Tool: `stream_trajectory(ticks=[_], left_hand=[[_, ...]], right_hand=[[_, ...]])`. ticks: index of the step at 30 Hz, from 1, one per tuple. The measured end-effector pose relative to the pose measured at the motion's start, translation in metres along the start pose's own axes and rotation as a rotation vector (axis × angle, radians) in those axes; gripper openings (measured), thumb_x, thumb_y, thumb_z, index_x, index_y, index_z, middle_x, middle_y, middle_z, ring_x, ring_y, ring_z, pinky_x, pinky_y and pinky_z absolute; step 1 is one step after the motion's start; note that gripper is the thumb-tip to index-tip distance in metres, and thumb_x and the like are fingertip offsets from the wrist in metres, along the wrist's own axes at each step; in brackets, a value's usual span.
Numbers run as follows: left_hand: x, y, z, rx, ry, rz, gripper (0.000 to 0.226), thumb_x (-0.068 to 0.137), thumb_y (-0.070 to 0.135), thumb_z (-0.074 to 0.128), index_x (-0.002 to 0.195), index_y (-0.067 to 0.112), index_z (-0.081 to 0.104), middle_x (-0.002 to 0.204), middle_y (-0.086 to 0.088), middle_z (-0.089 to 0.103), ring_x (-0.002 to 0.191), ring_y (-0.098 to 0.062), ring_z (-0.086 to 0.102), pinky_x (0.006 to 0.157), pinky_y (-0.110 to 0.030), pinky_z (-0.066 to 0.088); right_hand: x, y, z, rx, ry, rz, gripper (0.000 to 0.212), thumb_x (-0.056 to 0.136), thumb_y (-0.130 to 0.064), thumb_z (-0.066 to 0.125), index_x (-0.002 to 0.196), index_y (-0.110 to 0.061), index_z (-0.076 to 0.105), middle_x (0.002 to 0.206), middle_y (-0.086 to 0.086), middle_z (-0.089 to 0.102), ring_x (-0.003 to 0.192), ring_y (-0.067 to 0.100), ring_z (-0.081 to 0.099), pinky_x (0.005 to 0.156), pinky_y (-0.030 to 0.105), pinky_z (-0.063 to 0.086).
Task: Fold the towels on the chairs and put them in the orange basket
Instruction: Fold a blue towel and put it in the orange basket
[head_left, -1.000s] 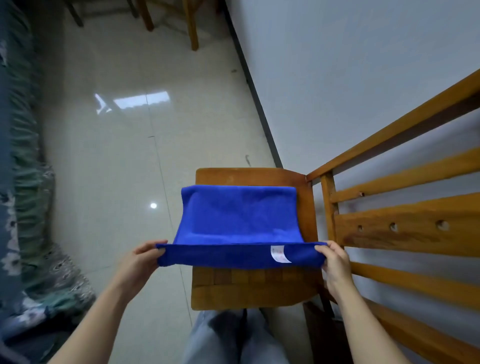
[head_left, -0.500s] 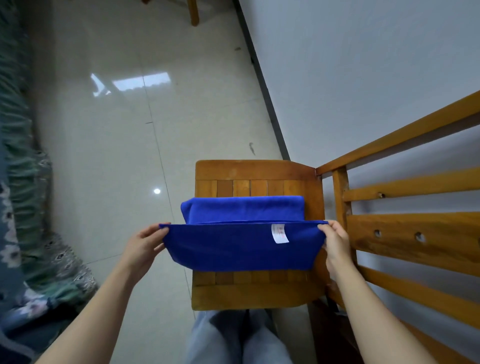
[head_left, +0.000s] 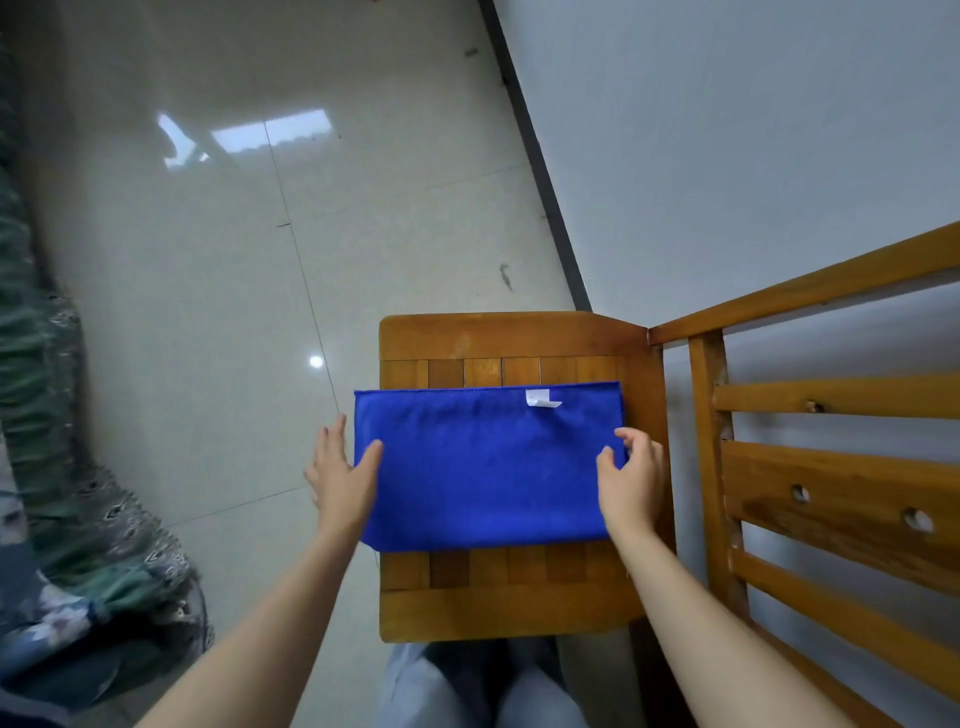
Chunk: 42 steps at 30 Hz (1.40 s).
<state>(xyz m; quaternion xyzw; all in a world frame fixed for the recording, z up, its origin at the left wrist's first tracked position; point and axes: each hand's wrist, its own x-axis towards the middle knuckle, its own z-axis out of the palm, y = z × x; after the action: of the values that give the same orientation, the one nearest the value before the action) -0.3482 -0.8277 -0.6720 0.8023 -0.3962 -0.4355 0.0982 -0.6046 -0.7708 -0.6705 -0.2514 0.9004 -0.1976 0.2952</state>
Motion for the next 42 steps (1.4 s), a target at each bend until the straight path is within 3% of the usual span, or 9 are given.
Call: stream_trajectory(ticks=[3,7,13,21,27,32,36,39,42], left_hand=[[-0.026,-0.009,0.022,0.585,-0.128,0.219,0.065,0.095,0.034,0.045,0.150,0.023,0.011,0.158,-0.005,-0.002,0.145,-0.026,-0.001,0.116,-0.043,0.014],[-0.042,-0.019,0.039,0.914,-0.334,0.312,0.065,0.097,0.037,0.037,0.150,0.025,0.001,0.158,-0.003,-0.012,0.145,-0.024,-0.009,0.117,-0.042,0.007],[-0.040,-0.024,0.037,0.954,-0.373,0.345,0.065,0.097,0.035,0.039,0.150,0.025,0.002,0.158,-0.002,-0.010,0.145,-0.023,-0.006,0.117,-0.043,0.006],[-0.049,-0.040,0.029,0.911,-0.337,0.398,0.064,0.095,0.031,0.044,0.150,0.022,0.012,0.158,-0.005,-0.003,0.146,-0.025,-0.002,0.117,-0.043,0.009],[-0.054,-0.060,0.025,0.899,-0.331,0.431,0.064,0.070,0.019,0.076,0.130,0.014,0.055,0.143,-0.014,0.043,0.130,-0.037,0.043,0.098,-0.055,0.040],[-0.056,-0.061,0.024,0.889,-0.370,0.420,0.061,0.092,0.025,0.049,0.147,0.021,0.025,0.157,-0.007,0.008,0.145,-0.027,0.008,0.115,-0.045,0.015],[-0.059,-0.056,0.023,0.904,-0.381,0.411,0.060,0.095,0.029,0.043,0.149,0.024,0.017,0.158,-0.004,0.002,0.146,-0.025,0.003,0.116,-0.042,0.012],[-0.061,-0.058,0.023,0.941,-0.393,0.410,0.060,0.095,0.029,0.041,0.149,0.025,0.015,0.158,-0.004,0.000,0.146,-0.024,0.001,0.116,-0.041,0.012],[-0.066,-0.059,0.025,0.926,-0.391,0.394,0.061,0.093,0.028,0.044,0.149,0.024,0.018,0.158,-0.007,0.002,0.145,-0.027,0.003,0.115,-0.040,0.015]], right_hand=[[-0.015,0.016,0.013,-0.225,-0.210,-0.093,0.031,0.092,-0.015,0.054,0.123,-0.011,0.053,0.126,0.008,0.048,0.115,0.021,0.048,0.080,0.022,0.041],[-0.011,0.024,0.018,-0.325,-0.395,-0.067,0.039,0.093,-0.020,0.053,0.131,-0.015,0.048,0.132,0.006,0.043,0.119,0.020,0.045,0.088,0.024,0.044],[-0.006,0.034,0.000,-0.232,-0.087,0.108,0.043,0.092,-0.017,0.054,0.133,-0.010,0.046,0.134,0.013,0.044,0.122,0.027,0.042,0.092,0.035,0.044],[0.000,0.052,0.000,-0.074,-0.209,0.365,0.062,0.086,-0.029,0.064,0.136,-0.006,0.037,0.133,0.017,0.044,0.117,0.032,0.050,0.088,0.039,0.050],[0.013,0.050,0.000,0.000,-0.246,0.430,0.055,0.081,-0.026,0.070,0.123,-0.004,0.043,0.117,0.013,0.053,0.104,0.031,0.058,0.075,0.034,0.050],[0.017,0.050,-0.002,-0.055,-0.337,0.399,0.027,0.084,-0.023,0.066,0.100,-0.004,0.055,0.099,0.011,0.060,0.085,0.025,0.059,0.073,0.035,0.054],[0.012,0.046,-0.008,-0.071,-0.309,0.342,0.018,0.085,-0.020,0.063,0.075,-0.012,0.050,0.092,0.010,0.060,0.077,0.022,0.058,0.065,0.031,0.052],[0.000,0.038,-0.019,-0.048,-0.170,0.288,0.017,0.087,-0.020,0.060,0.081,-0.010,0.047,0.089,0.007,0.055,0.073,0.019,0.055,0.051,0.022,0.040],[-0.013,0.028,-0.033,-0.002,0.025,0.253,0.017,0.088,-0.018,0.059,0.092,-0.011,0.044,0.091,0.006,0.053,0.078,0.021,0.054,0.058,0.025,0.043]])
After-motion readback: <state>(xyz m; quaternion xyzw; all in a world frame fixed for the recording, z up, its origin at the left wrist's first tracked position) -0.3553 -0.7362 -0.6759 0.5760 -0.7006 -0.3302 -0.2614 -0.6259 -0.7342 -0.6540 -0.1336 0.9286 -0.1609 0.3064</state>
